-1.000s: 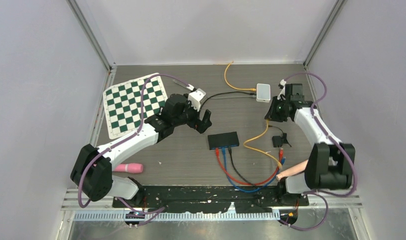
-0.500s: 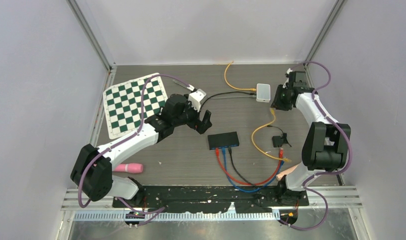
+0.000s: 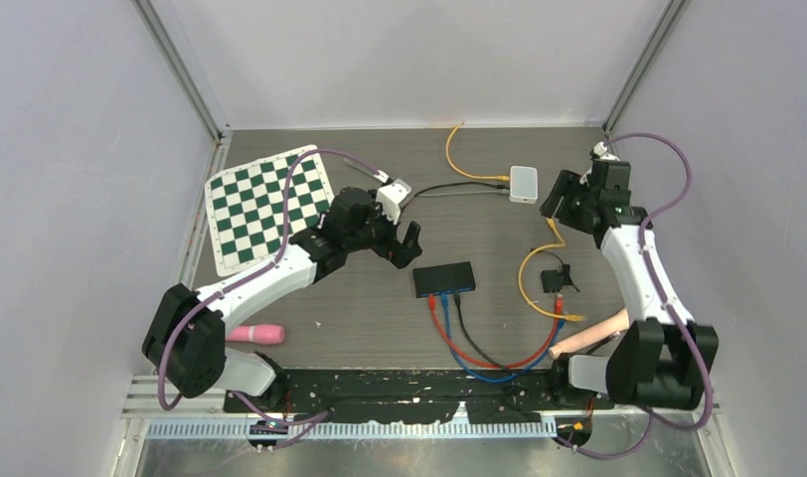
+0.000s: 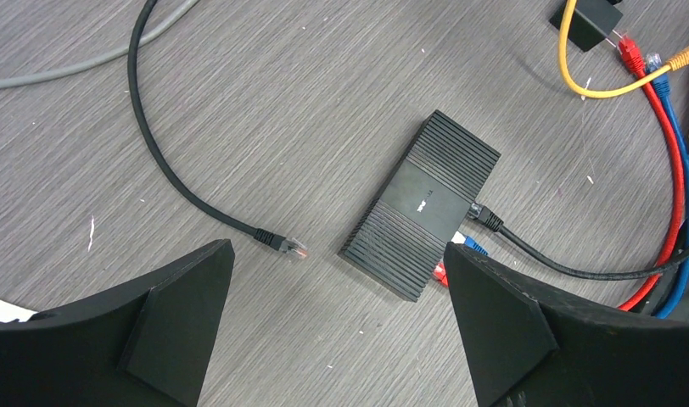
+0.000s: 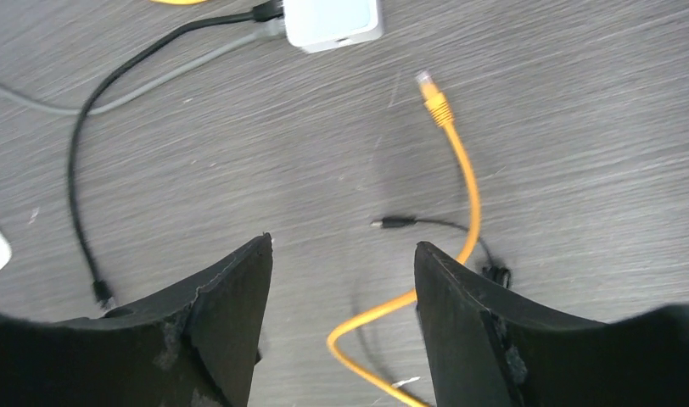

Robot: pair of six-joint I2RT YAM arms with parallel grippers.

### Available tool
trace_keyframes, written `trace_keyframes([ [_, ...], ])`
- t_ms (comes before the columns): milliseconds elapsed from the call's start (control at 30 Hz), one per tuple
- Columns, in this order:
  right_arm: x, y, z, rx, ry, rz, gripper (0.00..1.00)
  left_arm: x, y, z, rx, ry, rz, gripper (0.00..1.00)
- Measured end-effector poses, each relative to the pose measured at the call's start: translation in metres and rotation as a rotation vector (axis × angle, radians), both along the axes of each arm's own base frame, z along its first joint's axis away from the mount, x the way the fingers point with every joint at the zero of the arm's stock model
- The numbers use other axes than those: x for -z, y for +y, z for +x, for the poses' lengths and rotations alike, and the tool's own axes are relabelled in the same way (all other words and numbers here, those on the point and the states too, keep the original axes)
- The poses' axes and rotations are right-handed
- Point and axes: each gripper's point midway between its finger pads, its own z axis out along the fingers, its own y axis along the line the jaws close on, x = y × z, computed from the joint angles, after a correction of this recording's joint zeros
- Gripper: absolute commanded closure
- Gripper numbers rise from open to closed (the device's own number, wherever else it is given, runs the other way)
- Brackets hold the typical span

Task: Pull the plug from the switch port
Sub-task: Place the connector at the center of the board.

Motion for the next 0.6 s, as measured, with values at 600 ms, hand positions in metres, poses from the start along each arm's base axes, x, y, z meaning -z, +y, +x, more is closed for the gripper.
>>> trace_keyframes([
  [600,0.088,0.062,-0.121,-0.069,0.129,0.298,0.39,0.002,-0.002,-0.003,0.018,0.013,-0.005,0.01],
])
